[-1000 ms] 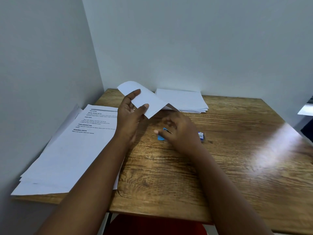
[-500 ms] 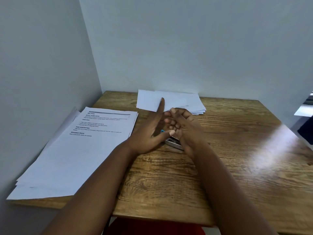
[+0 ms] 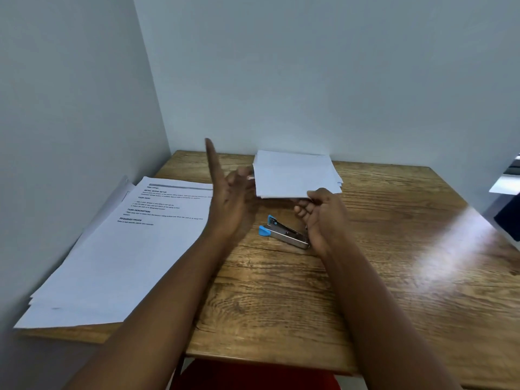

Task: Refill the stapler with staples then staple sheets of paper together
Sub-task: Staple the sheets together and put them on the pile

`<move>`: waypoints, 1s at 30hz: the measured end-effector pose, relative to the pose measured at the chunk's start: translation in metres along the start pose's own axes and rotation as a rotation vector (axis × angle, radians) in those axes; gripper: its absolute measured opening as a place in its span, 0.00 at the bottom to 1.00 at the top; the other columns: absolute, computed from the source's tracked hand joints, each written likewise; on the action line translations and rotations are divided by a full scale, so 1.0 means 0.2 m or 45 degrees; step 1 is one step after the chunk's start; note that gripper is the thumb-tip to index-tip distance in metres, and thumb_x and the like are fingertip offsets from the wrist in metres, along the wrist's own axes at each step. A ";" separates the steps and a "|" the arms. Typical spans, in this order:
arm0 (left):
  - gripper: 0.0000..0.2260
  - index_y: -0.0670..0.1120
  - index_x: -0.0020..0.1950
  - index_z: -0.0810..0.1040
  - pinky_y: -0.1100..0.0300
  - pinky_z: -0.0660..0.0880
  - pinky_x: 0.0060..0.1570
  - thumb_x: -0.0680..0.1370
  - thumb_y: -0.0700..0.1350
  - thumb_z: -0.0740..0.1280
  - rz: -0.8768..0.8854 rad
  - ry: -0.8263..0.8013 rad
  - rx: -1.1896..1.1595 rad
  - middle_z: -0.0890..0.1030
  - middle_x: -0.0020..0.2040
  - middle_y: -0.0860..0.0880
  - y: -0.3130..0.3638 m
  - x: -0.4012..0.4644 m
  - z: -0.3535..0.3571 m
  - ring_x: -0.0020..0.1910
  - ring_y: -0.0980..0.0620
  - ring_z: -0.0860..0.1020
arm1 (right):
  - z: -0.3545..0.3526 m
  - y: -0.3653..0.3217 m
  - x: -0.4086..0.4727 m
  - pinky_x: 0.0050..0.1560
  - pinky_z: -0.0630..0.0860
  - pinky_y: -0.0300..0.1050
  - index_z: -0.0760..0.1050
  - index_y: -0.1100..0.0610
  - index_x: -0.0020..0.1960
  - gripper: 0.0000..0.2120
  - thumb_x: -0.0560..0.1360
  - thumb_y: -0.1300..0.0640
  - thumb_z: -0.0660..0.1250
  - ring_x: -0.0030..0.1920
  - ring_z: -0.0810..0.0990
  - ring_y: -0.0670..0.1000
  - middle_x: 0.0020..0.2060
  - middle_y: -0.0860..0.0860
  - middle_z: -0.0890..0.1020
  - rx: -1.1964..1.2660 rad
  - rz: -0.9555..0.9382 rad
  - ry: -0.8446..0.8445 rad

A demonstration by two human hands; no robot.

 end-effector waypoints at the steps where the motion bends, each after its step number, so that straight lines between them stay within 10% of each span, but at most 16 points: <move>1: 0.33 0.65 0.79 0.42 0.57 0.81 0.46 0.85 0.48 0.60 -0.047 0.089 -0.086 0.81 0.52 0.42 -0.02 0.02 -0.05 0.48 0.50 0.83 | 0.00 0.01 0.00 0.35 0.75 0.43 0.70 0.59 0.48 0.06 0.76 0.68 0.57 0.35 0.79 0.50 0.39 0.55 0.78 0.010 0.016 0.002; 9: 0.45 0.62 0.80 0.48 0.49 0.79 0.60 0.76 0.37 0.73 -0.437 0.365 -0.062 0.83 0.61 0.48 -0.22 0.04 -0.32 0.62 0.48 0.81 | 0.00 -0.01 -0.02 0.31 0.71 0.42 0.72 0.57 0.52 0.15 0.67 0.65 0.57 0.39 0.73 0.55 0.43 0.54 0.76 -0.235 -0.060 -0.048; 14: 0.24 0.51 0.67 0.76 0.46 0.76 0.66 0.74 0.35 0.75 -0.365 0.392 0.292 0.77 0.67 0.51 -0.21 0.05 -0.38 0.65 0.49 0.77 | -0.06 -0.07 -0.01 0.26 0.73 0.40 0.62 0.49 0.58 0.17 0.77 0.63 0.66 0.34 0.77 0.50 0.41 0.56 0.78 -0.361 -0.328 0.144; 19: 0.24 0.52 0.70 0.74 0.52 0.76 0.64 0.75 0.44 0.75 -0.280 0.470 0.663 0.76 0.68 0.50 -0.16 0.03 -0.38 0.58 0.54 0.77 | -0.05 -0.04 -0.01 0.47 0.80 0.57 0.74 0.46 0.50 0.12 0.72 0.54 0.75 0.45 0.80 0.51 0.45 0.48 0.79 -0.741 -0.416 0.132; 22: 0.21 0.52 0.71 0.74 0.71 0.73 0.56 0.78 0.48 0.71 -0.236 0.356 0.805 0.75 0.70 0.53 -0.13 0.03 -0.32 0.53 0.60 0.77 | -0.02 -0.06 -0.02 0.61 0.73 0.42 0.74 0.48 0.64 0.20 0.74 0.60 0.72 0.60 0.75 0.46 0.60 0.46 0.76 -0.933 -0.559 0.092; 25: 0.23 0.49 0.76 0.70 0.65 0.67 0.62 0.81 0.48 0.68 -0.173 0.121 1.095 0.71 0.74 0.49 -0.13 0.02 -0.21 0.67 0.51 0.73 | -0.01 -0.13 -0.06 0.57 0.63 0.22 0.71 0.51 0.69 0.24 0.76 0.65 0.68 0.64 0.70 0.42 0.65 0.45 0.72 -1.015 -0.708 0.155; 30: 0.31 0.48 0.81 0.58 0.56 0.64 0.69 0.81 0.52 0.66 -0.174 -0.212 1.455 0.60 0.81 0.47 -0.19 0.03 -0.05 0.77 0.48 0.62 | -0.09 -0.25 -0.03 0.59 0.71 0.39 0.80 0.53 0.56 0.12 0.75 0.64 0.70 0.59 0.76 0.48 0.56 0.48 0.80 -0.972 -0.761 0.350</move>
Point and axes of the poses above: each hand's wrist, its own x-axis towards the middle knuckle, its own z-axis out of the palm, y = z × x, the point moved 8 cm from there along x, towards the middle knuckle
